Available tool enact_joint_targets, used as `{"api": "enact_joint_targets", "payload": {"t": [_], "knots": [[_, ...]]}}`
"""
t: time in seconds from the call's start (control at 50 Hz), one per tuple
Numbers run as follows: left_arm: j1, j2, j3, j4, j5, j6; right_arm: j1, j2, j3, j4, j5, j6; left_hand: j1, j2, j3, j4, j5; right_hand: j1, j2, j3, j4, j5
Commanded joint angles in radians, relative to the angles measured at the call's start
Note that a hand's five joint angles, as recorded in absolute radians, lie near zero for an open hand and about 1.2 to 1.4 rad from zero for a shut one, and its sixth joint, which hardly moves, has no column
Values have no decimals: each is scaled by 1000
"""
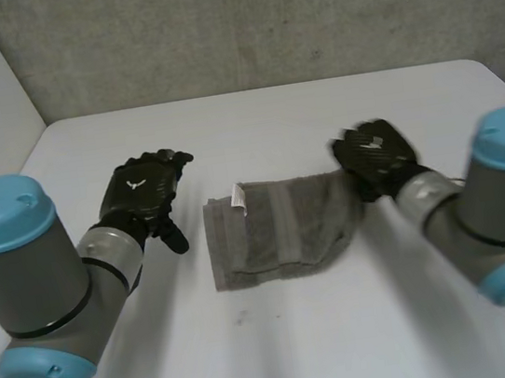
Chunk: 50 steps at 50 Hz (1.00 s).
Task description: Fold the towel.
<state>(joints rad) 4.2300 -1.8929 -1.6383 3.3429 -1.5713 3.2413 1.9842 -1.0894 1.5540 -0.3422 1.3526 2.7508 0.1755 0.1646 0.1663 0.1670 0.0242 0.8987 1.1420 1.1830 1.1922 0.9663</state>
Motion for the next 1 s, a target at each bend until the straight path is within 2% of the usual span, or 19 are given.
{"api": "enact_joint_targets", "payload": {"t": [0.02,0.06,0.16,0.18,0.2,0.22,0.24,0.26,0.34,0.38,0.4,0.42,0.52,0.54,0.6,0.68,0.76,0.9,1.0], "knots": [[31,80,-52,1,-18,0,270,135,-231,86,16,-3,-1,10,8,8,-24,498,254,213,204,255],[44,107,-63,4,-33,0,327,212,-282,138,-10,-6,-1,10,8,8,-24,498,254,213,204,255],[70,130,-64,6,-74,-2,372,293,-307,176,-72,-7,-1,10,8,8,-24,498,254,213,204,255],[71,132,-58,6,-85,-2,372,296,-308,177,-76,-8,-1,10,8,8,-24,347,104,63,54,105],[73,132,-48,6,-93,-3,371,284,-307,175,-72,4,-1,10,8,8,-24,-99,-342,-383,-392,-341],[73,132,-48,6,-93,-3,371,284,-307,175,-72,4,-1,10,8,8,-24,-103,-346,-387,-397,-345],[74,130,-37,6,-93,-3,367,261,-305,175,-63,13,-1,10,8,8,-24,-606,-849,-890,-900,-848],[67,126,-16,6,-93,-3,363,226,-299,175,-46,35,-1,10,8,8,-24,-724,-967,-1008,-1018,-966],[56,98,41,3,-95,-30,306,137,-267,177,5,124,-1,10,8,8,-24,-724,-967,-1008,-1018,-966],[39,51,88,0,-93,-78,201,42,-195,169,36,270,-1,10,8,8,-24,-724,-967,-1008,-1018,-966],[18,3,138,-6,-90,-124,200,42,-195,169,36,271,0,11,9,8,-23,-724,-967,-1008,-1018,-966],[18,3,138,-6,-90,-124,159,16,-175,167,36,355,0,11,9,8,-23,-724,-967,-1008,-1018,-966],[-76,-171,286,-81,-87,-205,128,33,-180,173,11,461,15,25,24,23,-9,-724,-967,-1008,-1018,-966],[-81,-224,313,-117,-88,-213,127,90,-208,183,-13,481,15,25,24,23,-9,-724,-967,-1008,-1018,-966],[-79,-261,318,-138,-93,-215,127,128,-232,201,-32,481,15,25,24,23,-9,-724,-967,-1008,-1018,-966],[-84,-334,296,-174,-98,-201,128,264,-340,320,-52,474,3,14,12,11,-20,-724,-967,-1008,-1018,-966],[-78,-356,275,-175,-98,-187,131,348,-423,408,-49,388,3,14,12,11,-20,-724,-967,-1008,-1018,-966],[-61,-356,259,-177,-96,-144,131,381,-466,428,-23,247,-1,10,8,8,-24,-724,-967,-1008,-1018,-966],[-59,-328,264,-177,-93,-137,127,326,-463,431,3,208,-1,10,8,8,-24,-724,-967,-1008,-1018,-966]]}}
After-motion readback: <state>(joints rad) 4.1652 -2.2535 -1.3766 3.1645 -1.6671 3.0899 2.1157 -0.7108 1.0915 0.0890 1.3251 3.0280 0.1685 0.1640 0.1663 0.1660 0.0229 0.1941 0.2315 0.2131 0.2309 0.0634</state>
